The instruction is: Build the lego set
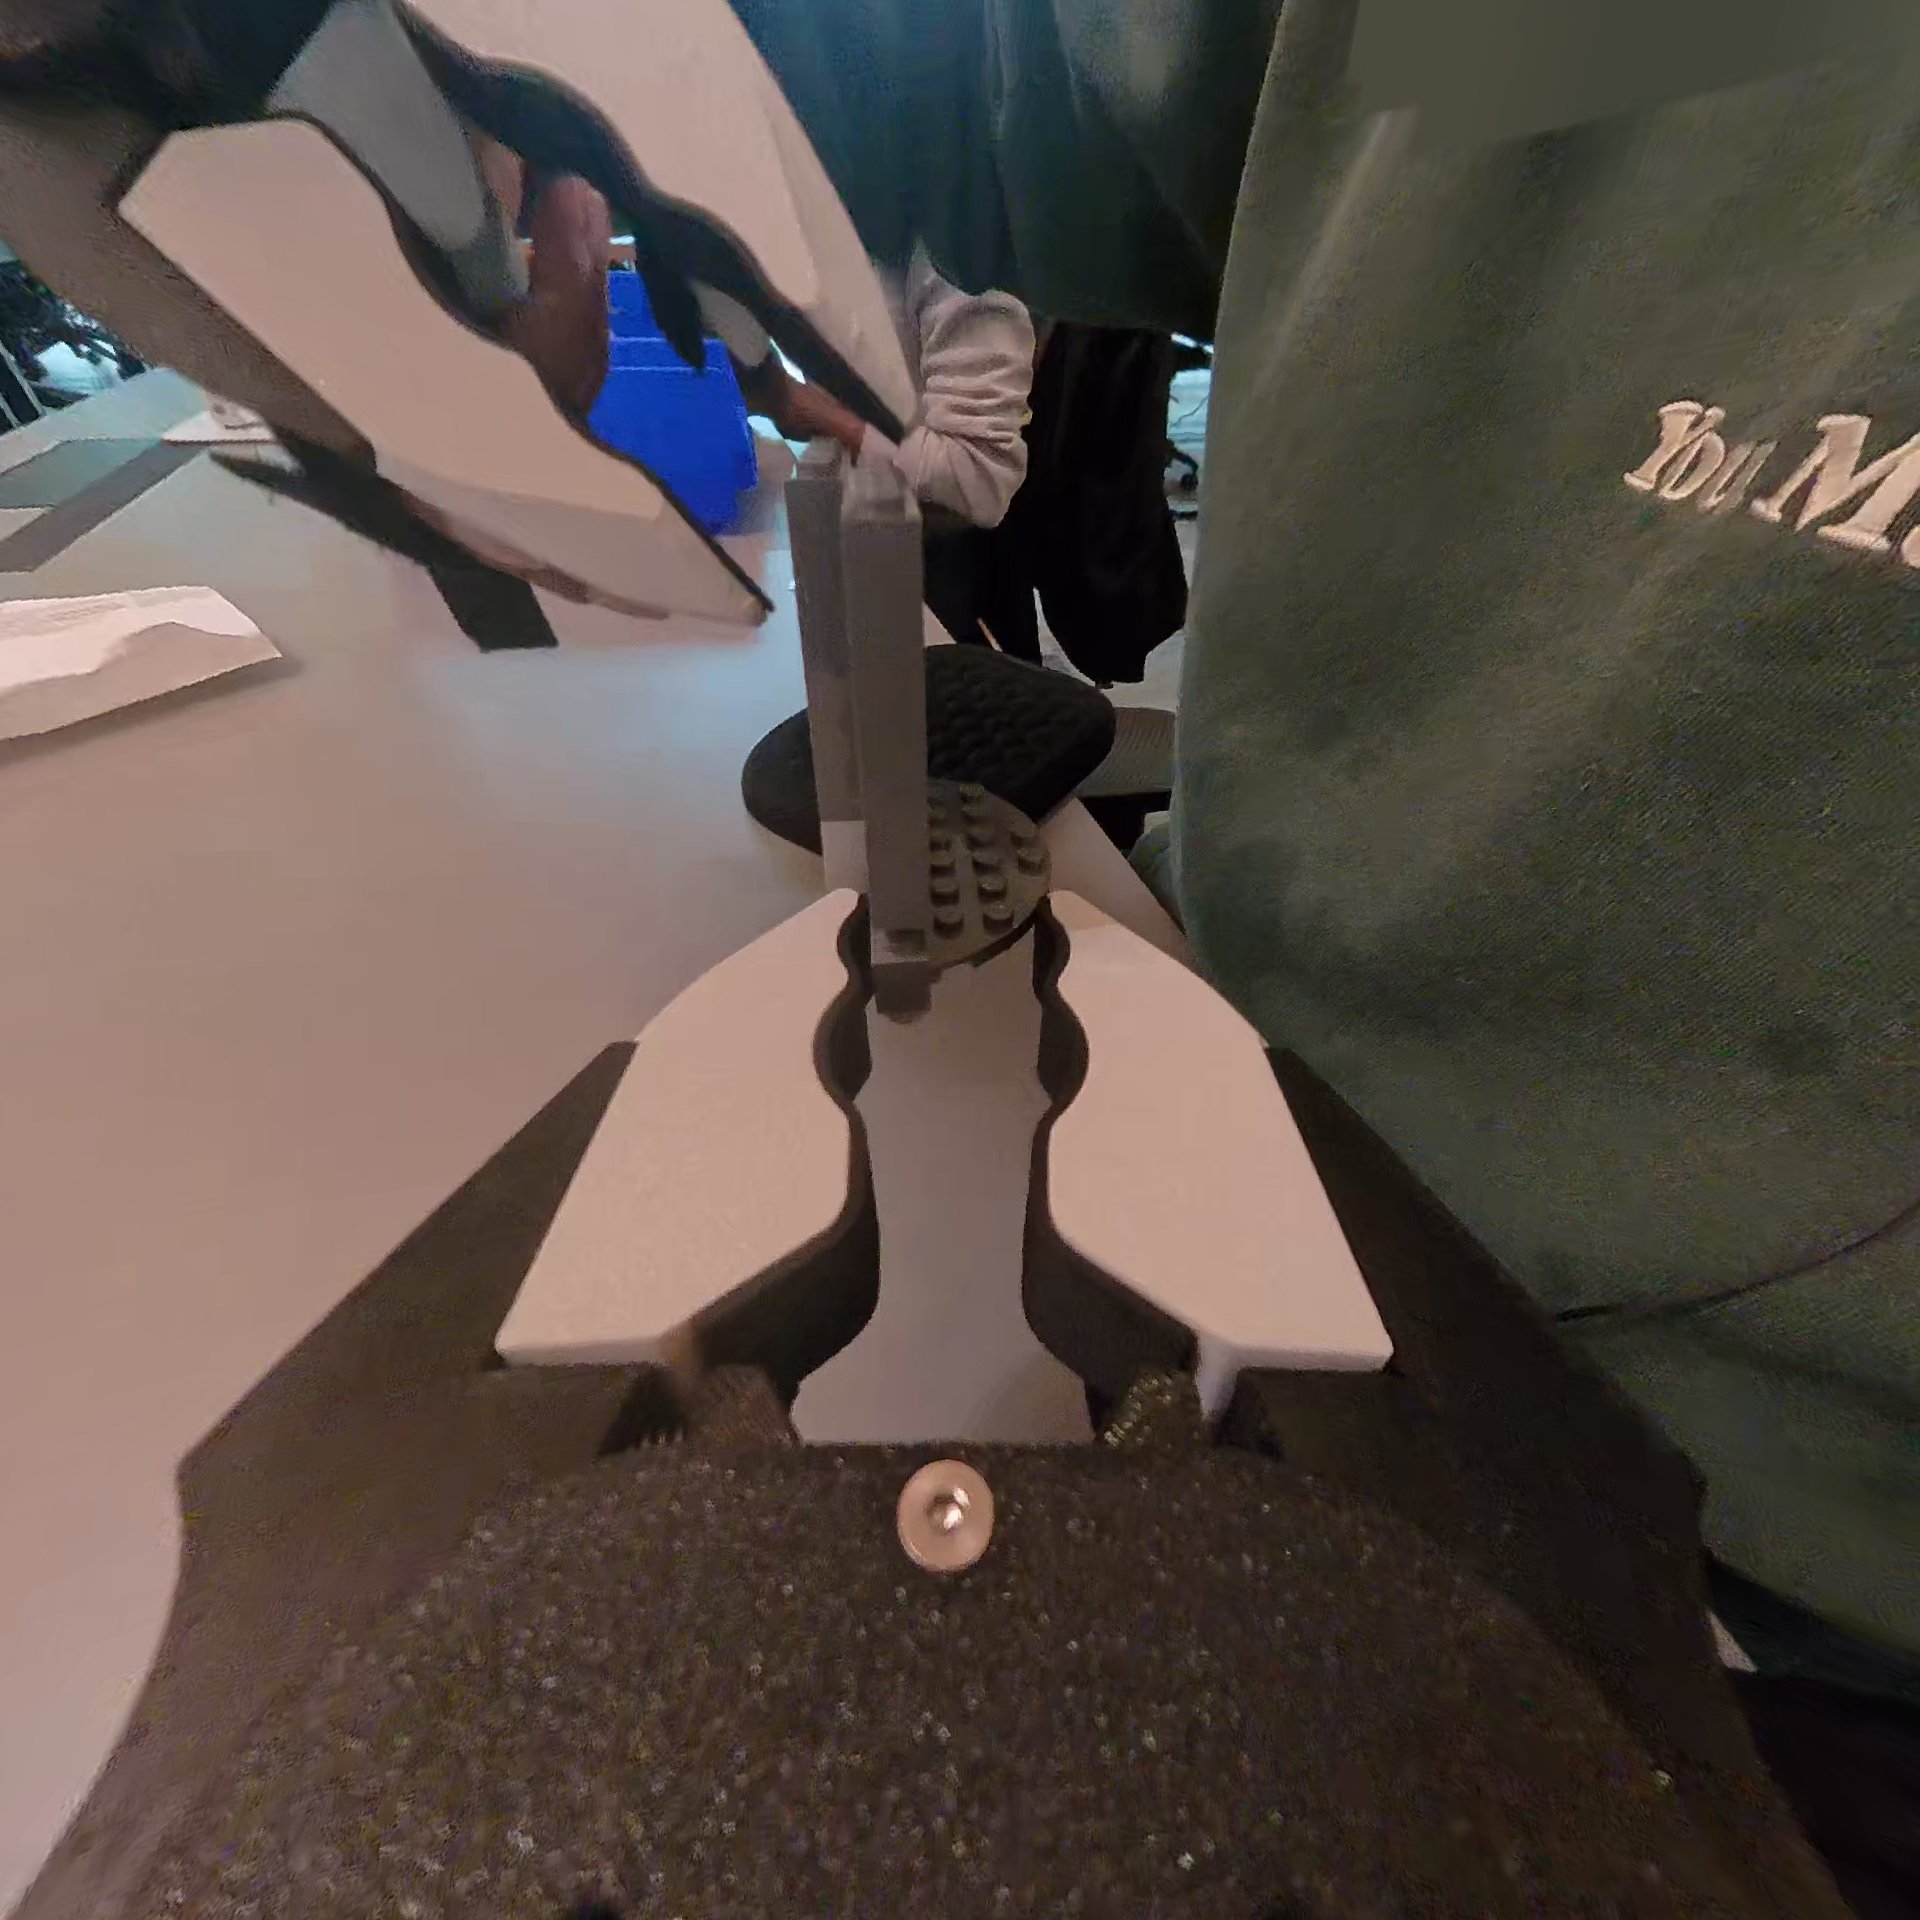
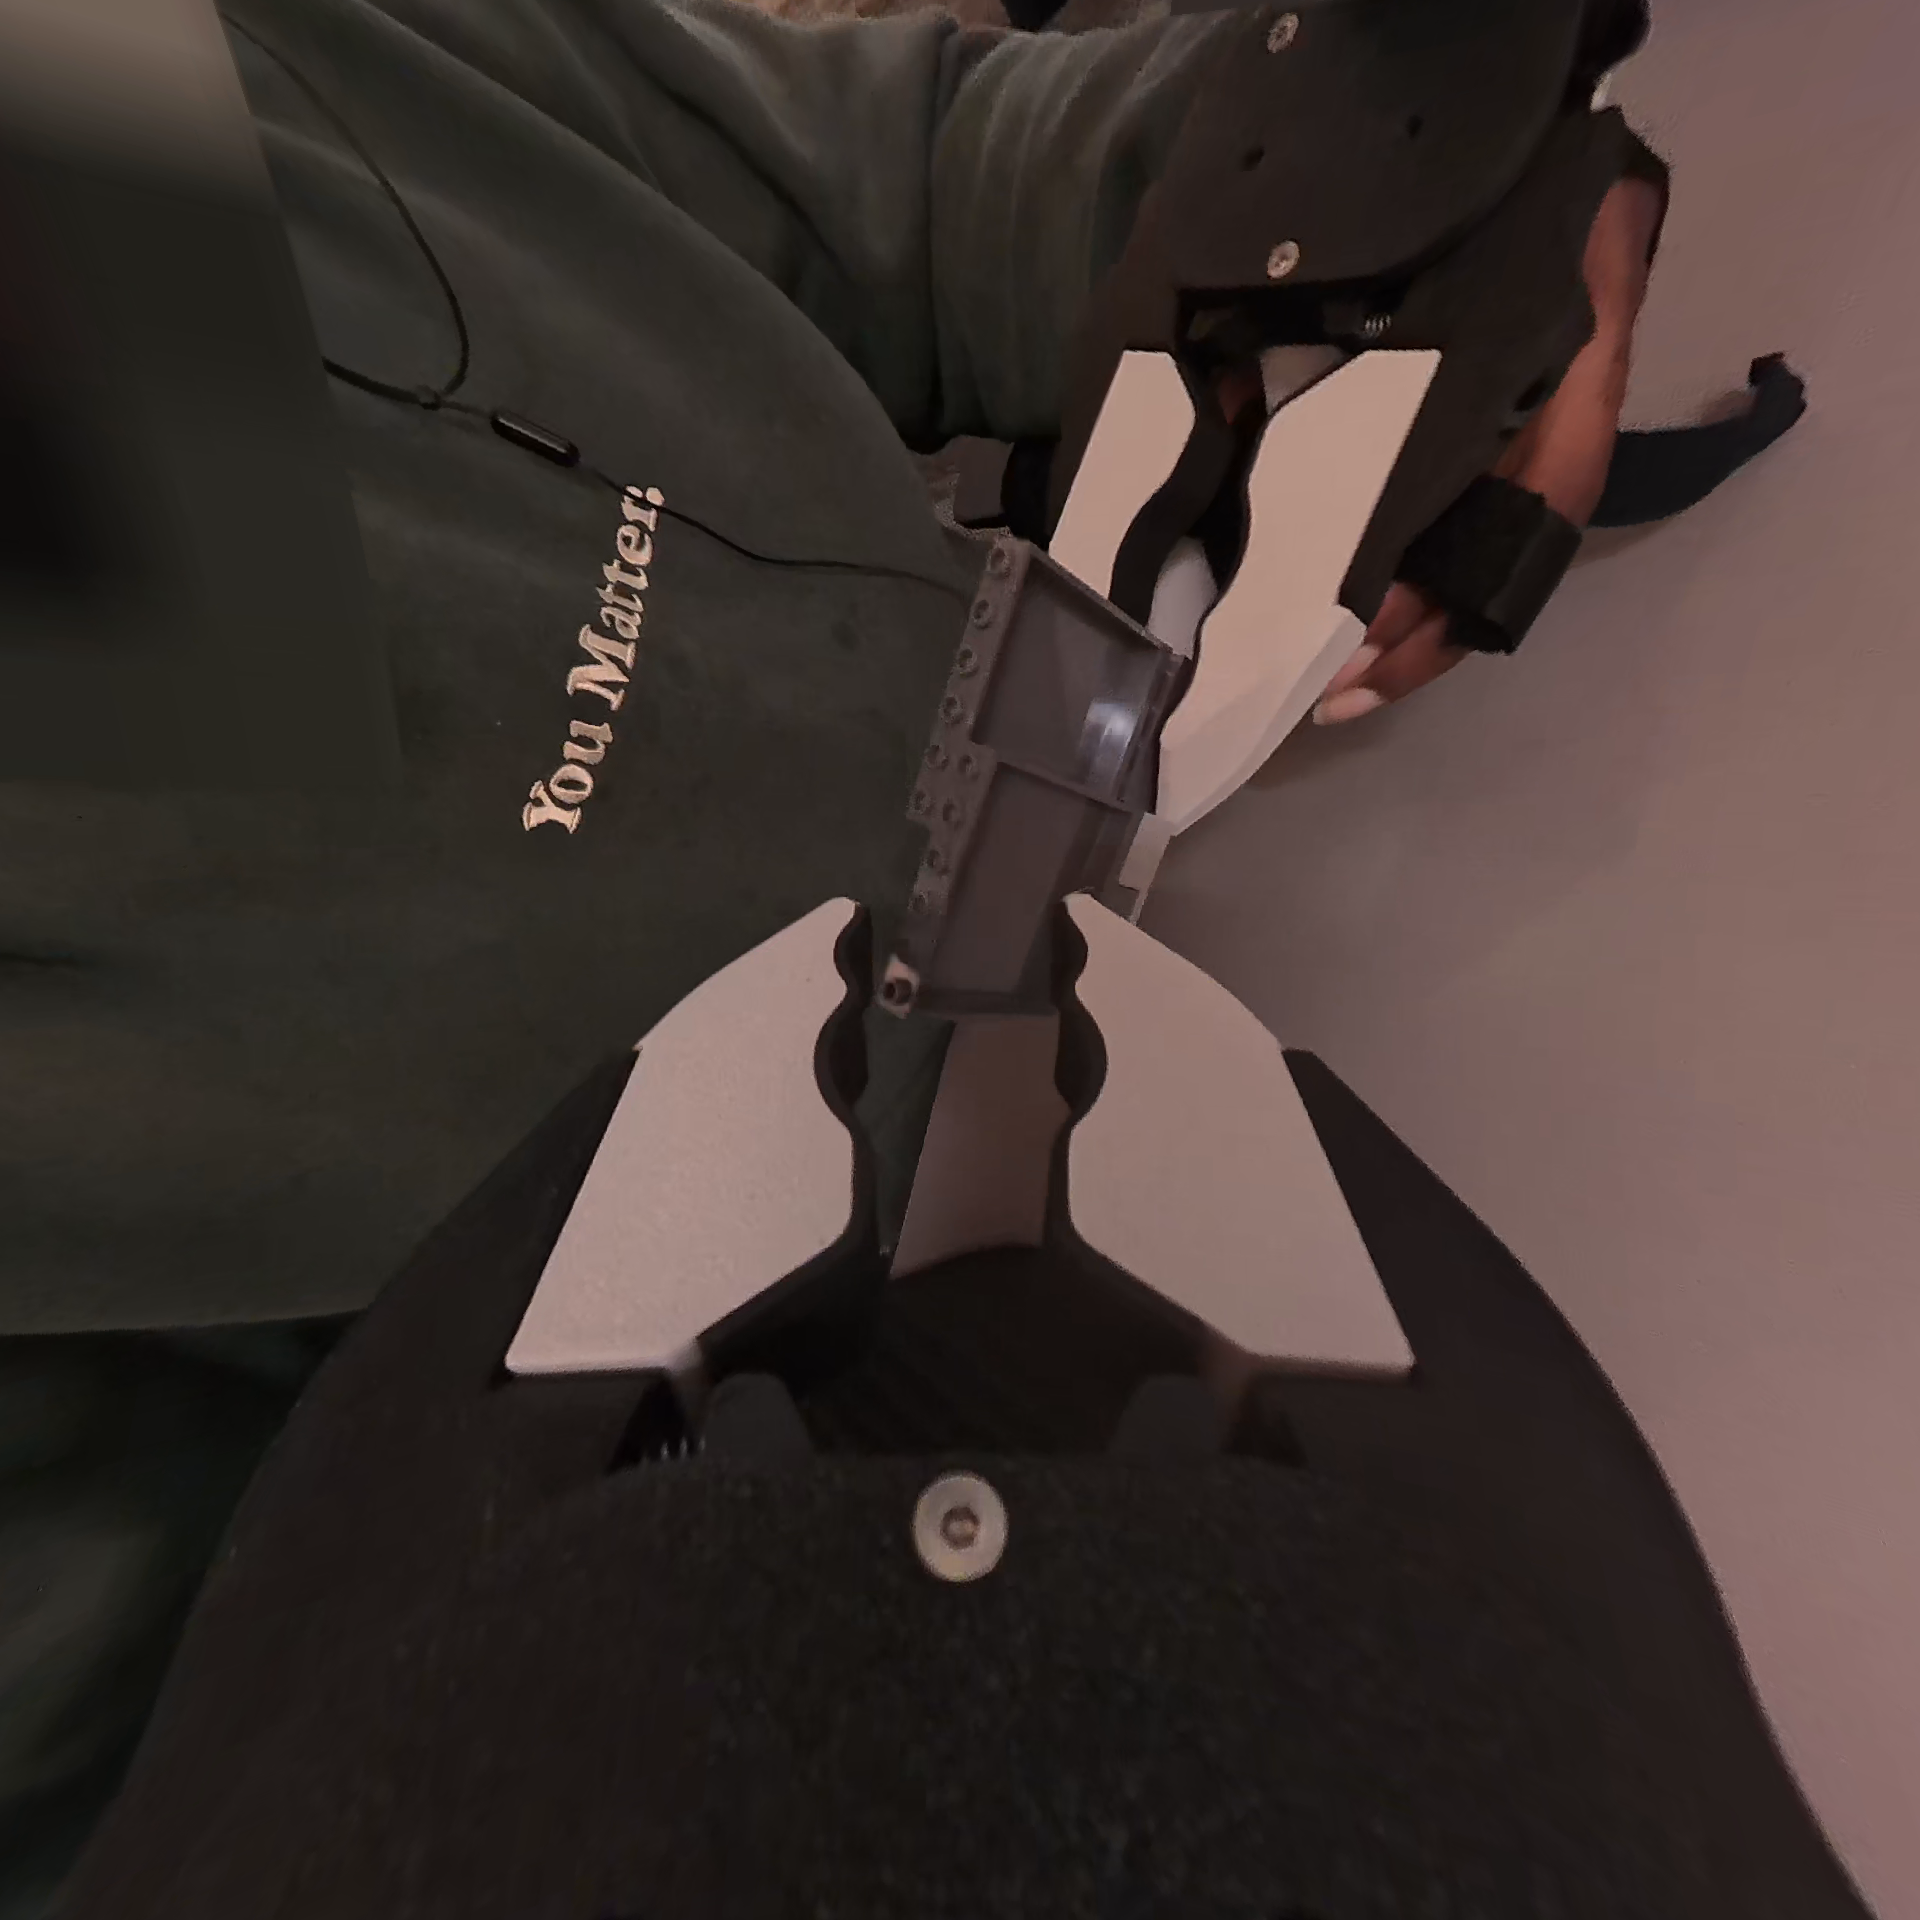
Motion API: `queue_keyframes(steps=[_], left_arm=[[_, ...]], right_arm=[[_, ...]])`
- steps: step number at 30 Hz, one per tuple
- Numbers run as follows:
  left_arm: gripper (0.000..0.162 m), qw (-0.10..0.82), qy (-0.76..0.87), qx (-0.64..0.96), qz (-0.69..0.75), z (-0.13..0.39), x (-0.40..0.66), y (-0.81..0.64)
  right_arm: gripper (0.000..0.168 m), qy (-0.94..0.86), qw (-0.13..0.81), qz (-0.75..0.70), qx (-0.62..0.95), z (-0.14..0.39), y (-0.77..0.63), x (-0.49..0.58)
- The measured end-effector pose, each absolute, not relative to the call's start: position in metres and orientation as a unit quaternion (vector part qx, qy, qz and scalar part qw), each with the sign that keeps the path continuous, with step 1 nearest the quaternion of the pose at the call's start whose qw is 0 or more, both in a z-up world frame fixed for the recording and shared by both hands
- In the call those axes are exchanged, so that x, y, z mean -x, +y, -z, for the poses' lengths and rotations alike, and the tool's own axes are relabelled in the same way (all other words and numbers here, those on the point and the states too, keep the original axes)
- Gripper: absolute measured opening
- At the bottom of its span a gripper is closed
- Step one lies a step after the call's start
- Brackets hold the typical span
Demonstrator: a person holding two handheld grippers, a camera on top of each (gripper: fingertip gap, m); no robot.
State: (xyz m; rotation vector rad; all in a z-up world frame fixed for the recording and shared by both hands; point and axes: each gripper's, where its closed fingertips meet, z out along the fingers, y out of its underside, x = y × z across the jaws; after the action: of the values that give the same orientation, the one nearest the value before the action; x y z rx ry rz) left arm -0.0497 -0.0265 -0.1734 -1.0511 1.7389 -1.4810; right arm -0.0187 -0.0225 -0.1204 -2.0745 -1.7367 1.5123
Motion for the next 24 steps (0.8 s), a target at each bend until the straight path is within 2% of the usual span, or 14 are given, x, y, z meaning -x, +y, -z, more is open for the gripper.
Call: queue_keyframes(steps=[5,7,11,12,19,24], left_arm=[[0.029,0.298,0.628,0.4,0.598,0.165,0.048,-0.025],[0.028,0.297,0.62,0.399,0.606,0.162,0.048,-0.025],[0.028,0.299,0.619,0.405,0.603,0.163,0.047,-0.024],[0.029,0.299,0.621,0.407,0.599,0.164,0.046,-0.023],[0.029,0.325,0.626,0.431,0.563,0.168,0.052,-0.006],[0.028,0.382,0.6,0.468,0.525,0.161,0.063,0.029]], right_arm=[[0.031,-0.549,0.046,-0.467,0.692,0.117,-0.014,0.023],[0.026,-0.552,0.057,-0.442,0.704,0.125,-0.009,0.022],[0.001,-0.551,0.086,-0.435,0.707,0.135,-0.008,0.027],[0.0,-0.553,0.089,-0.43,0.708,0.138,-0.008,0.027],[0.001,-0.574,0.134,-0.367,0.72,0.153,0.002,0.016],[0.024,-0.632,0.259,-0.241,0.69,0.194,0.0,0.008]])
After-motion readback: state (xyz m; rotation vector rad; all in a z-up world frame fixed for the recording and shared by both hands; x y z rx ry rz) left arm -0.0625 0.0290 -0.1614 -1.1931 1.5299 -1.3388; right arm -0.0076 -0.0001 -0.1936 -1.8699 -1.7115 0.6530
